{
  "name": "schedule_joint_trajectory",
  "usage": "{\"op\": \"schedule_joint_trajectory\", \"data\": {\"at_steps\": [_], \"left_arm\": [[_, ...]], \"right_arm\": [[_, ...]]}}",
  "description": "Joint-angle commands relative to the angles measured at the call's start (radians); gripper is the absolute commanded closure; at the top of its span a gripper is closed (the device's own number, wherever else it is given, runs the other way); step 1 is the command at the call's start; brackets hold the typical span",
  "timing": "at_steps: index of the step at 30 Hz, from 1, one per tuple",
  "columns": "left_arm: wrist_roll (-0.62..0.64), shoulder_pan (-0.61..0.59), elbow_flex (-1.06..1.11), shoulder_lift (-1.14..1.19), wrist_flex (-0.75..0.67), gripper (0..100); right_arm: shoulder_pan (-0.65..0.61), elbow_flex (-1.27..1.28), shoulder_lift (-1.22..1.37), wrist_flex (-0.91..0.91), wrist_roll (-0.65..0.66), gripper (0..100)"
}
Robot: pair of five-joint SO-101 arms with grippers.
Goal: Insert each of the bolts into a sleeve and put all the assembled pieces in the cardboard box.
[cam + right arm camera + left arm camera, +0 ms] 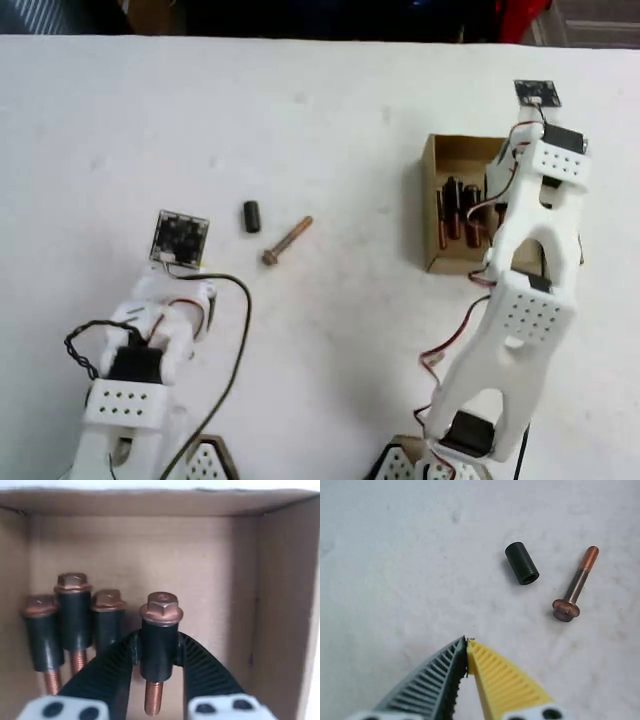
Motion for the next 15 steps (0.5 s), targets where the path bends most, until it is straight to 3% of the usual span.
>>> {"op": "schedule_joint_trajectory", "data": {"at_steps": [1,9,15], "left_arm": [[-0.008,-0.012,-0.003,-0.005,-0.025,98],[-0.008,-0.012,-0.002,-0.005,-0.025,98],[-0.009,-0.012,-0.002,-0.005,-0.025,98]], "right_arm": [[-0.005,-0.117,0.030,0.050,0.071,98.1],[-0.036,-0.239,0.111,0.133,0.077,97.2],[-0.038,-0.290,0.110,0.170,0.077,86.3]]}}
